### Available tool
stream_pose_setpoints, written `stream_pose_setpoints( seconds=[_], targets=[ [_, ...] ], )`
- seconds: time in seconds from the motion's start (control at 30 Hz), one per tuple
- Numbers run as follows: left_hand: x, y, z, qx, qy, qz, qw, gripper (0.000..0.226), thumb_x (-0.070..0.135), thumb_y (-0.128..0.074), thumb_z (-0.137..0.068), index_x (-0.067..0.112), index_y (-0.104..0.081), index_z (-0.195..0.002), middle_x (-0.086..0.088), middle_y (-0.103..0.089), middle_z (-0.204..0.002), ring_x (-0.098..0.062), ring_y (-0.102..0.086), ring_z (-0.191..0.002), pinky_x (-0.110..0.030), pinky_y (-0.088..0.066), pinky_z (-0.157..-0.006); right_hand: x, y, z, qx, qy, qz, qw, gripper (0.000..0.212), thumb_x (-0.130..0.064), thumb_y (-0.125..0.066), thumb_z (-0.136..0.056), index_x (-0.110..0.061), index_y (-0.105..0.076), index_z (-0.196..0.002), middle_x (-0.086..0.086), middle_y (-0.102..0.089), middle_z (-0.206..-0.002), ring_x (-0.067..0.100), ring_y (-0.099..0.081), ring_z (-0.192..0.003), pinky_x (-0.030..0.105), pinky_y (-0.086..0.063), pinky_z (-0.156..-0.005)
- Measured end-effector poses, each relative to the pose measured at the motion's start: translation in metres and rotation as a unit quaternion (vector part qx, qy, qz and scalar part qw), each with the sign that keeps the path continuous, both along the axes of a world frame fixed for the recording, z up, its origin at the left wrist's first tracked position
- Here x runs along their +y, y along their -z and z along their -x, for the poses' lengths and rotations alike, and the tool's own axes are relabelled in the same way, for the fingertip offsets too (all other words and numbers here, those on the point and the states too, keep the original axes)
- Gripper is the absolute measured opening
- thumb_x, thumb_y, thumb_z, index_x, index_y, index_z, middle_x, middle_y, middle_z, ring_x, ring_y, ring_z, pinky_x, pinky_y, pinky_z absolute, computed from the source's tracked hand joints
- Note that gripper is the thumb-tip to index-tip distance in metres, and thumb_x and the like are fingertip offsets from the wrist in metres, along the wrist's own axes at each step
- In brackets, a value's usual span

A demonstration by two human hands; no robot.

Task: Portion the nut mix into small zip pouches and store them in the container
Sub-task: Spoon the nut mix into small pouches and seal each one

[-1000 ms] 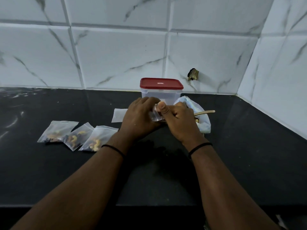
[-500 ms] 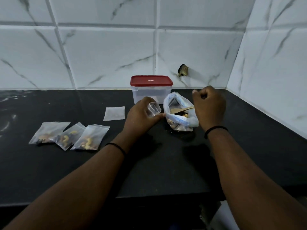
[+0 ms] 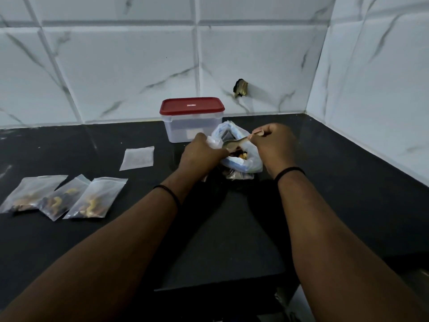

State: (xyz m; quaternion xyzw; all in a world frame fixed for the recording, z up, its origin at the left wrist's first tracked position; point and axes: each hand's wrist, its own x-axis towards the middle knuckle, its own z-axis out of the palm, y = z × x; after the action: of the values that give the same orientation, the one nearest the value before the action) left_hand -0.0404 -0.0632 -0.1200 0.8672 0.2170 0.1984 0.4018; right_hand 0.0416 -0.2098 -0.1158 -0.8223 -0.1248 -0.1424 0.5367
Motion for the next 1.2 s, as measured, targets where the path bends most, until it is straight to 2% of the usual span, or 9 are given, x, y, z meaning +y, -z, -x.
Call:
stream_pose_setpoints(
  seconds=[0.1,0.2,0.3,0.4,0.6,0.77,0.87,0.97,1.2],
  targets=[
    [0.003,0.004,0.000,-0.027,-0.018,0.040,0.999,0.041,0.034,-0.077,-0.077,0.017,-0.051,-0.103,0.000,-0.060,-0.095,-0.011,-0.057,-0.077,-0.025,-0.042,-0.056,0.002,-0.006,0.003,-0.046,-0.004,-0.041,0.998,0.001,-0.017,-0.072,-0.085,-0.016,-0.073,-0.085,-0.010,-0.071,-0.082,0.008,-0.066,-0.079,0.023,-0.053,-0.074],
    [0.004,0.007,0.002,-0.053,-0.028,0.072,0.996,0.040,0.031,-0.078,-0.076,0.018,-0.050,-0.102,-0.002,-0.061,-0.095,-0.017,-0.063,-0.080,-0.033,-0.055,-0.062,0.002,-0.010,0.010,-0.115,-0.004,-0.035,0.993,0.003,-0.013,-0.062,-0.093,-0.014,-0.063,-0.096,-0.011,-0.065,-0.084,0.009,-0.060,-0.079,0.007,-0.040,-0.062],
    [0.004,0.008,0.005,-0.067,-0.028,0.090,0.993,0.042,0.030,-0.076,-0.075,0.019,-0.048,-0.105,-0.001,-0.061,-0.096,-0.022,-0.068,-0.083,-0.043,-0.062,-0.072,0.000,-0.015,0.015,-0.163,-0.003,-0.001,0.987,0.006,-0.014,-0.056,-0.098,-0.012,-0.058,-0.103,-0.006,-0.061,-0.086,0.012,-0.056,-0.075,0.004,-0.033,-0.055],
    [0.006,0.008,0.009,-0.087,-0.028,0.104,0.990,0.043,0.029,-0.073,-0.073,0.019,-0.050,-0.107,-0.004,-0.064,-0.099,-0.023,-0.069,-0.085,-0.046,-0.061,-0.073,-0.005,-0.020,0.018,-0.175,-0.016,0.010,0.984,0.006,-0.013,-0.054,-0.099,-0.012,-0.055,-0.105,-0.004,-0.060,-0.089,0.012,-0.055,-0.077,0.002,-0.036,-0.056],
    [0.007,0.008,0.008,-0.083,-0.019,0.084,0.993,0.037,0.025,-0.072,-0.081,0.019,-0.049,-0.111,0.000,-0.063,-0.101,-0.016,-0.066,-0.085,-0.037,-0.060,-0.074,-0.002,-0.013,0.013,-0.148,-0.087,0.119,0.978,0.002,-0.019,-0.053,-0.101,-0.018,-0.053,-0.103,-0.006,-0.056,-0.083,0.013,-0.054,-0.077,0.015,-0.036,-0.059],
    [0.008,0.008,0.009,-0.081,0.004,0.071,0.994,0.032,0.023,-0.070,-0.084,0.021,-0.047,-0.106,0.006,-0.059,-0.092,-0.010,-0.063,-0.081,-0.026,-0.050,-0.061,0.004,-0.007,0.010,-0.180,-0.052,0.080,0.979,0.007,-0.018,-0.056,-0.100,-0.014,-0.056,-0.106,-0.003,-0.061,-0.090,0.017,-0.057,-0.081,0.025,-0.040,-0.064],
    [0.009,0.010,0.011,-0.082,0.011,0.071,0.994,0.031,0.021,-0.069,-0.084,0.021,-0.049,-0.107,0.003,-0.061,-0.096,-0.012,-0.063,-0.083,-0.025,-0.048,-0.061,0.004,-0.003,0.009,-0.193,-0.029,0.020,0.981,0.005,-0.017,-0.056,-0.100,-0.016,-0.057,-0.104,-0.009,-0.064,-0.091,0.012,-0.061,-0.083,0.011,-0.040,-0.062],
    [0.012,0.010,0.010,-0.076,0.028,0.074,0.994,0.033,0.020,-0.069,-0.085,0.022,-0.049,-0.111,0.002,-0.061,-0.101,-0.011,-0.062,-0.085,-0.023,-0.046,-0.060,0.002,-0.003,0.010,-0.198,-0.015,-0.007,0.980,0.004,-0.020,-0.058,-0.100,-0.019,-0.058,-0.104,-0.013,-0.064,-0.088,0.007,-0.063,-0.083,0.007,-0.039,-0.062],
    [0.022,0.009,0.008,-0.061,0.066,0.124,0.988,0.034,0.013,-0.068,-0.082,0.020,-0.053,-0.111,0.000,-0.061,-0.100,-0.020,-0.066,-0.092,-0.038,-0.060,-0.076,0.008,0.001,0.009,-0.206,-0.030,0.052,0.977,0.005,-0.021,-0.058,-0.100,-0.019,-0.058,-0.104,-0.001,-0.071,-0.096,0.016,-0.066,-0.088,0.029,-0.053,-0.072]
  ],
)
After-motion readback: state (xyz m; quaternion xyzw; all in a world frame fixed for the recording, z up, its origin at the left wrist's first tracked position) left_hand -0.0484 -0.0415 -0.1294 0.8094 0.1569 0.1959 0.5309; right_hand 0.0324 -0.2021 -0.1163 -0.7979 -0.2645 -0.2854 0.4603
